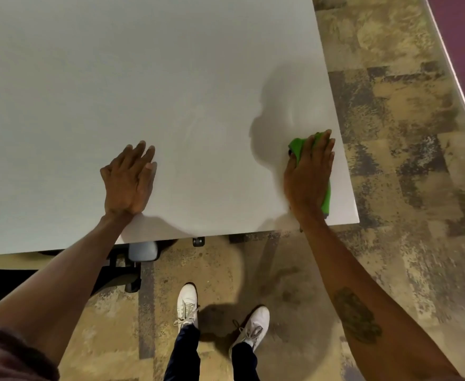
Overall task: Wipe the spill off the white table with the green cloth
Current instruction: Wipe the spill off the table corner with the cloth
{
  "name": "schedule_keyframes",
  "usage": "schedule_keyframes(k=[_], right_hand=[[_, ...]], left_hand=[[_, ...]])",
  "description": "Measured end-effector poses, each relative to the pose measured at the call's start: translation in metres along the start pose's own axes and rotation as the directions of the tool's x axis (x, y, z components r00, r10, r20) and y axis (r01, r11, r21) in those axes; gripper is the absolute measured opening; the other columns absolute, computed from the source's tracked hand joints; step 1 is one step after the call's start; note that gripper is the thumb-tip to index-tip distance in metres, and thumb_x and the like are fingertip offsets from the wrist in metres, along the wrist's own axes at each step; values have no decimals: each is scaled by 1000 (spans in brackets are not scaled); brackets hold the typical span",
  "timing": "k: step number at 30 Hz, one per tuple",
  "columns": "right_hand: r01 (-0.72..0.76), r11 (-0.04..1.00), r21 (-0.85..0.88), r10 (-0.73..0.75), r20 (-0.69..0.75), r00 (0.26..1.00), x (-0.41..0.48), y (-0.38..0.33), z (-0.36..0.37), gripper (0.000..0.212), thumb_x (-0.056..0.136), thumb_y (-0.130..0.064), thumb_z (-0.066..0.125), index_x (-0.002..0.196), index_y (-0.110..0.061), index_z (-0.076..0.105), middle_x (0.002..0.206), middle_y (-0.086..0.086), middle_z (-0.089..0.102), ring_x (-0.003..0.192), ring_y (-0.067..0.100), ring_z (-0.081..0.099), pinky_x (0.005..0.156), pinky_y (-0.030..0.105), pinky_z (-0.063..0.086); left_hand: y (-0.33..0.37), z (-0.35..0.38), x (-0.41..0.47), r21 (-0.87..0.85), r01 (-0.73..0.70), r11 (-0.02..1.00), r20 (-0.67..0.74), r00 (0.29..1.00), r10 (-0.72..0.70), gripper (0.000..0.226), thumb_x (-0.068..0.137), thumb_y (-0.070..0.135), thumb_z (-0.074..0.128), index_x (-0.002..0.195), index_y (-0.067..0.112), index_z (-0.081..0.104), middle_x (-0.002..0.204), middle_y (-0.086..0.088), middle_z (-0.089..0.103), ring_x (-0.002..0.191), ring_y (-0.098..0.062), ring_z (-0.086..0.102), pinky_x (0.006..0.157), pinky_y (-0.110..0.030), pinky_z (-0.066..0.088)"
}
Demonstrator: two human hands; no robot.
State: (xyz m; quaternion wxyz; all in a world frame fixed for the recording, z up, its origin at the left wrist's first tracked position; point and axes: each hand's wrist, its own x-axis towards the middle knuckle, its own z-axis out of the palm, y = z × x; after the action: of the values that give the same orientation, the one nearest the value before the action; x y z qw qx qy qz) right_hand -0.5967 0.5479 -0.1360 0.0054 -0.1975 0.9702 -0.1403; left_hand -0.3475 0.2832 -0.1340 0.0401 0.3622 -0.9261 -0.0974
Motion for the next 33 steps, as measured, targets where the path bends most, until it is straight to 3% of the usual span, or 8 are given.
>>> schedule_keyframes(k=[4,7,11,17,25,29,33], right_hand=[[-35,996,79,38,-38,999,43,-1,3,52,103,-23,34,151,-4,29,163,23,10,152,36,9,126,43,12],[5,994,113,-1,-36,999,78,-5,6,51,101,-21,36,149,-3,34,162,22,15,152,36,13,126,43,13],[55,982,180,-52,-20,998,119,-18,11,51,100,-17,38,149,-3,36,162,20,18,152,33,15,125,41,15],[223,935,277,-245,47,968,156,-58,20,50,100,-19,44,148,-5,39,162,17,22,150,31,22,123,40,22],[298,841,451,-397,141,907,139,-125,32,54,96,-16,49,148,-7,40,161,11,28,150,24,26,123,31,21],[309,805,507,-460,206,864,108,-154,38,57,96,-22,54,150,-15,37,161,3,31,148,17,29,120,21,18],[347,782,517,-510,212,833,73,-172,42,52,92,-20,58,143,-17,49,156,0,40,144,14,37,111,4,14]], left_hand=[[-6,7,4,-9,5,1000,-18,1000,-5,52,108,41,26,149,26,54,160,2,45,151,-21,37,104,-41,29],[-11,14,6,26,1,1000,-11,1000,0,43,110,35,35,149,29,52,160,4,45,150,-20,37,102,-39,29],[-13,16,8,-14,11,1000,-12,1000,-11,46,109,35,30,151,28,48,161,5,43,151,-21,35,105,-39,28],[-11,13,8,-55,25,998,-7,1000,-26,50,109,30,31,155,17,45,163,1,39,152,-21,33,108,-42,29],[-9,12,6,-70,30,997,9,1000,-30,51,109,28,30,157,14,41,165,-1,36,152,-21,33,111,-43,30],[-8,10,5,-78,28,997,8,1000,-27,48,111,24,33,157,13,40,166,-2,34,153,-21,33,112,-44,32],[-7,7,5,-120,43,992,2,999,-43,48,112,24,33,158,13,38,167,-2,33,153,-20,32,114,-46,31]])
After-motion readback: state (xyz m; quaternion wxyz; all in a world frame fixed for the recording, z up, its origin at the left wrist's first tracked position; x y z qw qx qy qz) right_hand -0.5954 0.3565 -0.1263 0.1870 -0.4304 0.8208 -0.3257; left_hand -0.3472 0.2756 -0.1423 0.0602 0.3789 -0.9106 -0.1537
